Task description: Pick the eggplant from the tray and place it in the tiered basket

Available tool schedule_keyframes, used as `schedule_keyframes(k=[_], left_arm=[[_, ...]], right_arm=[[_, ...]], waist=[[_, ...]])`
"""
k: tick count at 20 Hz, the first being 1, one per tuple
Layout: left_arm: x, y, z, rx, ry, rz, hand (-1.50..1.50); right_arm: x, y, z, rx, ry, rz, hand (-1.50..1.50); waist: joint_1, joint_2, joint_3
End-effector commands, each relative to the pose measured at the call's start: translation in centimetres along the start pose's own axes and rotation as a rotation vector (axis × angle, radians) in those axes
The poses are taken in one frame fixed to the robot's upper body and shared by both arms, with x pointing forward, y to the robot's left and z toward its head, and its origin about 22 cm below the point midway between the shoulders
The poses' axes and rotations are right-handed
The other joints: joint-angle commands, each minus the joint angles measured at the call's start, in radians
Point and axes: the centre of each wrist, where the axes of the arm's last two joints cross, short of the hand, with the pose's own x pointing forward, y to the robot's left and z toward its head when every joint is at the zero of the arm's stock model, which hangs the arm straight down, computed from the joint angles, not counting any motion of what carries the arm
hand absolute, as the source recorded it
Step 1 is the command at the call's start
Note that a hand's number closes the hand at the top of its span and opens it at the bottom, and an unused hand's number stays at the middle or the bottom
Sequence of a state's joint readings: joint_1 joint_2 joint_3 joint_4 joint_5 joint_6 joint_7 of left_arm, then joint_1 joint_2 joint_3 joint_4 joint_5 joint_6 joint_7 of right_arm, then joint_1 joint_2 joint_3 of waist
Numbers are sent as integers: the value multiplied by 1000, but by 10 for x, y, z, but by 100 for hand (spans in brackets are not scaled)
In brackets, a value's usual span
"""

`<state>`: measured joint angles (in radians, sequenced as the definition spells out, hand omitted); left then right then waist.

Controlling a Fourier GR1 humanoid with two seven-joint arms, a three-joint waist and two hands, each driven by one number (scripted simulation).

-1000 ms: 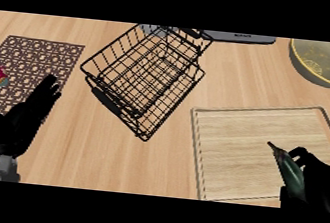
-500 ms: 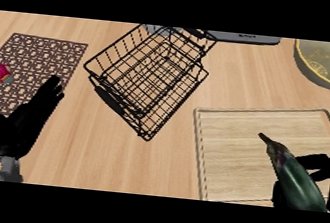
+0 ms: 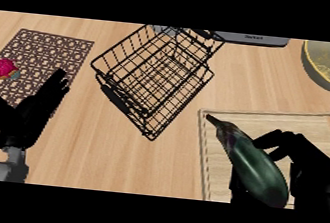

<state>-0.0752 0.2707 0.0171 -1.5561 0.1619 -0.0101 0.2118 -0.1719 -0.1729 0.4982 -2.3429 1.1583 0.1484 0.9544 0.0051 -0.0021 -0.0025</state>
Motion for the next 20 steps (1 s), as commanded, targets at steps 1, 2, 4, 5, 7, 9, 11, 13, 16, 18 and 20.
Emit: schedule_keyframes(k=[1, 2, 4, 5, 7, 9, 11, 13, 16, 18, 20], left_arm=[[13, -5, 0, -23, -5, -10, 0], [-3, 3, 5, -25, 1, -6, 0], [3, -2, 4, -34, -5, 6, 0], [12, -11, -7, -12, -13, 4, 0], [-5, 8, 8, -14, 11, -10, 0], [-2, -12, 5, -23, -17, -13, 0], [6, 4, -4, -37, 8, 1, 0], [-7, -5, -4, -26, -4, -5, 0], [-10, 6, -4, -30, -2, -13, 0], [-1, 3, -7, -23, -12, 0, 0], [-8, -4, -13, -23, -4, -19, 0]], right_arm=[[56, -3, -2, -9, -38, -15, 150], [68, 4, -15, -5, -42, -16, 150], [87, 3, -15, -9, -51, -10, 150], [95, 19, -32, 0, -38, -11, 150], [110, 11, -40, 4, -29, -7, 150], [113, 31, -63, 21, 4, -41, 150], [132, 40, -63, 7, 23, -33, 150], [134, 51, -87, 17, 23, -39, 150], [144, 53, -97, 65, 45, -35, 150], [157, 57, -94, 51, 68, -36, 150], [148, 73, -104, 86, 80, -45, 150]], waist=[[9, 0, 0], [13, 2, 0], [11, 0, 0], [13, 2, 1], [18, 0, 0], [19, 3, 1], [23, 3, 0], [21, 6, 1], [19, 5, 1], [23, 4, 1], [17, 6, 1]])
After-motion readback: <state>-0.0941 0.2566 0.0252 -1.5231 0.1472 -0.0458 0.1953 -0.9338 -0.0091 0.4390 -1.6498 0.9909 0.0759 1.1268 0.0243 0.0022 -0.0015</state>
